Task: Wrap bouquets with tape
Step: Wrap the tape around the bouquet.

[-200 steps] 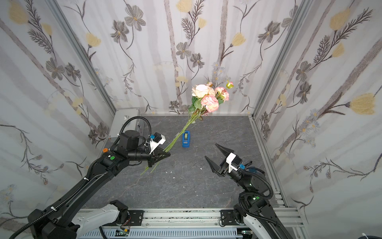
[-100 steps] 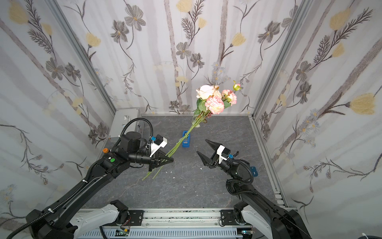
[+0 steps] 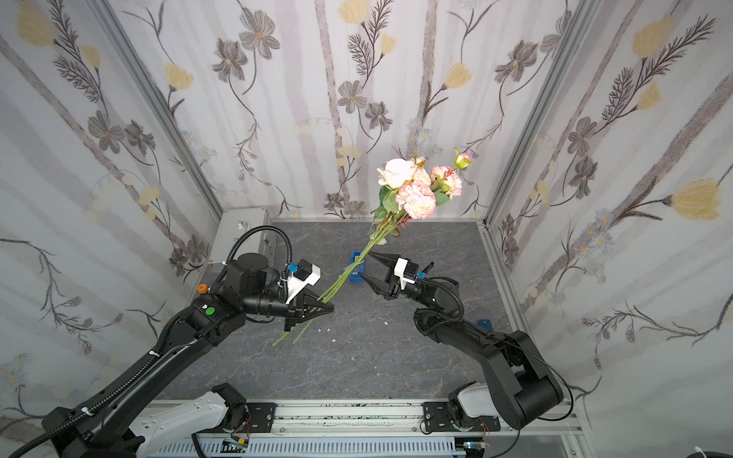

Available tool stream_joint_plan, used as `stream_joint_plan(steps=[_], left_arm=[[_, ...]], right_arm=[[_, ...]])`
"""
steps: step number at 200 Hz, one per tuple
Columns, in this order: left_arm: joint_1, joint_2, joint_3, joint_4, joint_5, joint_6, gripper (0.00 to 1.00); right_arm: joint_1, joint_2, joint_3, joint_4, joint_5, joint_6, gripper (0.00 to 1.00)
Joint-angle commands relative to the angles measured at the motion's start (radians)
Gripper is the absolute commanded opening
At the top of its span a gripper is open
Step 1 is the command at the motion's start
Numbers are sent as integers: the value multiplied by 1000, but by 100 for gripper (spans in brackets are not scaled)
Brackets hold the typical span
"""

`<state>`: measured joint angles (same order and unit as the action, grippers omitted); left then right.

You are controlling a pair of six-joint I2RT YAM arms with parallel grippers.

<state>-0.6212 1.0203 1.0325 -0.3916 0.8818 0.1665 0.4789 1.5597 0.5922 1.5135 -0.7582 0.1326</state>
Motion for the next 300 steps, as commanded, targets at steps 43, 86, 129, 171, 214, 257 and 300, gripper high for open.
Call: stream_joint_plan(steps=[43,86,129,171,214,257,300], left_arm=[[-11,-3,31,-6,-44,39,0],[-11,-8,39,-21,-75,53,0],[-11,-6,33,-36,-105,61,0],[-11,-10,16,-13,-258,55,0],[-17,45,46,-81,-444,61,0],[-40,103,66,-159,-574,105,0],[-107,138,92,-234,-701,195,0]], right_arm=[[19,30,20,55,-41,-4,49],[40,10,29,-39,-32,-76,38],[40,-17,5,-58,24,-96,9],[61,-100,-37,-221,71,-198,0],[168,-237,-11,-663,236,-480,0],[209,-303,65,-816,305,-550,0],[222,-275,232,-1024,387,-552,0]])
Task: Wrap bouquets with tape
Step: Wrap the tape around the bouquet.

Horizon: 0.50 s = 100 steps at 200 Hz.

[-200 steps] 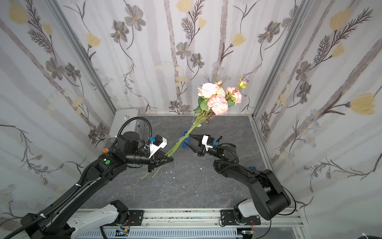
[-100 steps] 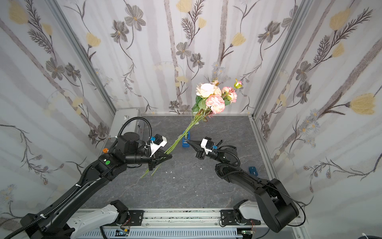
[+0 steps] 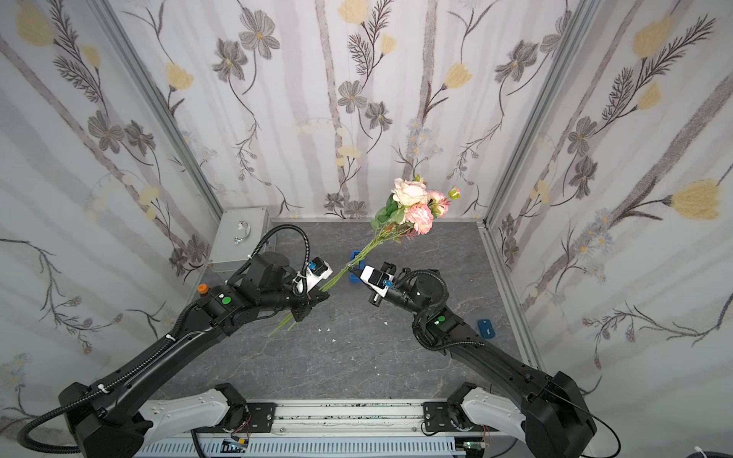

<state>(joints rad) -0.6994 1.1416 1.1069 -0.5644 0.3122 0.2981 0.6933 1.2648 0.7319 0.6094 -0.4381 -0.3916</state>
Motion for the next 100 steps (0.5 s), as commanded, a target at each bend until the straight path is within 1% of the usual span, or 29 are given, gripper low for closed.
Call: stream_joint_plan(steps=[1,29,62,100], left_arm=[[-30,18,18,-63,-135,65,0],[-82,43,33,-91,-271,137,0],[-152,36,14,-48,-444,253,0],[-176,-3,-18,19,-526,343,0]], right_arm=[[8,22,97,-125,71,-28,0],[18,83,202,-251,143,4,0],[20,183,317,-423,211,38,0],[14,254,397,-549,265,77,0]])
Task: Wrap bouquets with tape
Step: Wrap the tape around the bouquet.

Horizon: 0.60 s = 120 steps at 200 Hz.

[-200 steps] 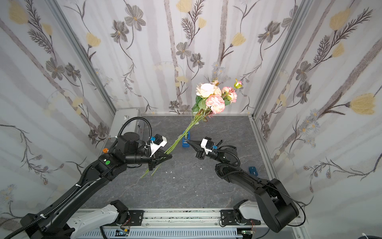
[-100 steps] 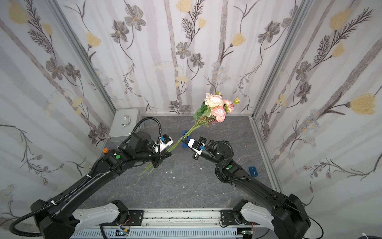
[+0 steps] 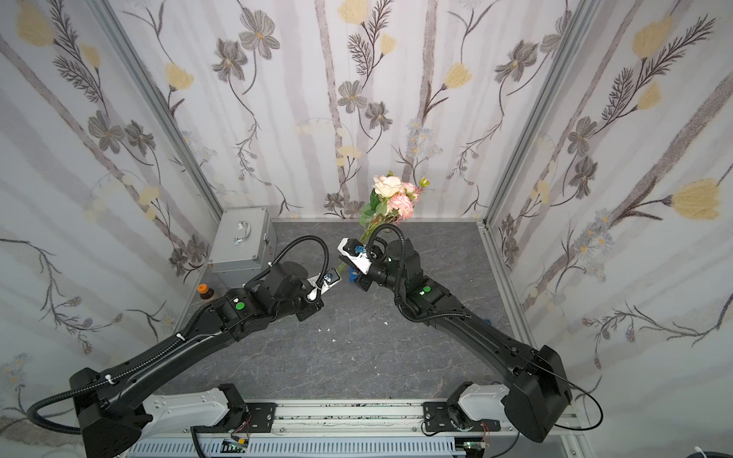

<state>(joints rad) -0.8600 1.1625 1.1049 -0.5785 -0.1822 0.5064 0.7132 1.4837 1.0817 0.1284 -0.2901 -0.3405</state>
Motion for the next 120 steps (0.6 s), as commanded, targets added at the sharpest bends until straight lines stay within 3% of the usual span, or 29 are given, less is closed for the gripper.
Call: stream_joint_plan(steps=[1,16,56,74,120], left_arm=[[-15,-24,-18,35,-33,137,0],[-15,-32,-27,40,-48,153,0],[-13,-33,-53,42,-58,146,0],[-11,-26,-64,48,-67,125,0],[8,-12,-82,106,-34,34,0]], right_arm=[[-7,37,49,-71,118,26,0],[-8,52,73,-98,139,30,6],[-26,59,133,-120,227,31,44],[-27,48,177,-124,293,43,66],[-24,-24,302,-169,386,224,73]])
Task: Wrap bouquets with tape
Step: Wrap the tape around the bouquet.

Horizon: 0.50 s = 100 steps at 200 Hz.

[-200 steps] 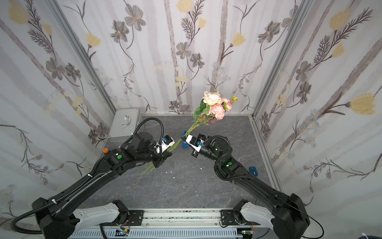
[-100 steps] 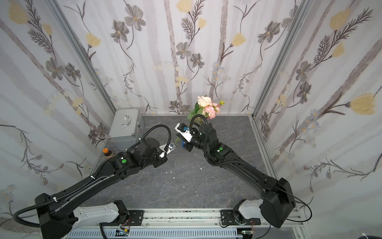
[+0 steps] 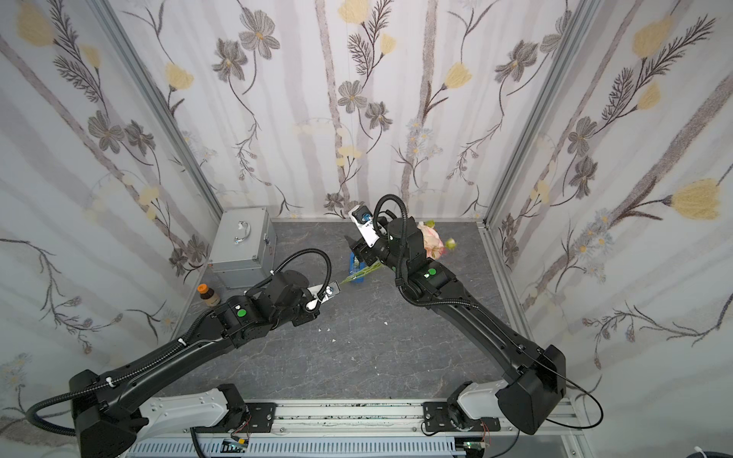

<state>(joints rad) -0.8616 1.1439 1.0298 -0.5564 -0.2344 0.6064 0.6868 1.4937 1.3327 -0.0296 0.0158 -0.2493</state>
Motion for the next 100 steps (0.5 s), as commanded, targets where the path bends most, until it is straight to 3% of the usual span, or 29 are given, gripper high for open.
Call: stream_joint_plan(steps=[1,36,54,79,100], left_arm=[[9,7,-7,85,17,-68,0],[32,3,-23,194,-10,-219,0],[39,-1,-37,255,-29,-291,0],[47,-7,-52,357,-51,-413,0],[46,10,-51,397,-64,-451,0]], right_arm=[[2,-37,53,-12,84,141,73],[2,-151,17,-42,217,490,72],[0,-212,-53,-41,173,671,70],[24,-292,-237,97,98,915,68],[118,-307,-327,216,134,993,72]])
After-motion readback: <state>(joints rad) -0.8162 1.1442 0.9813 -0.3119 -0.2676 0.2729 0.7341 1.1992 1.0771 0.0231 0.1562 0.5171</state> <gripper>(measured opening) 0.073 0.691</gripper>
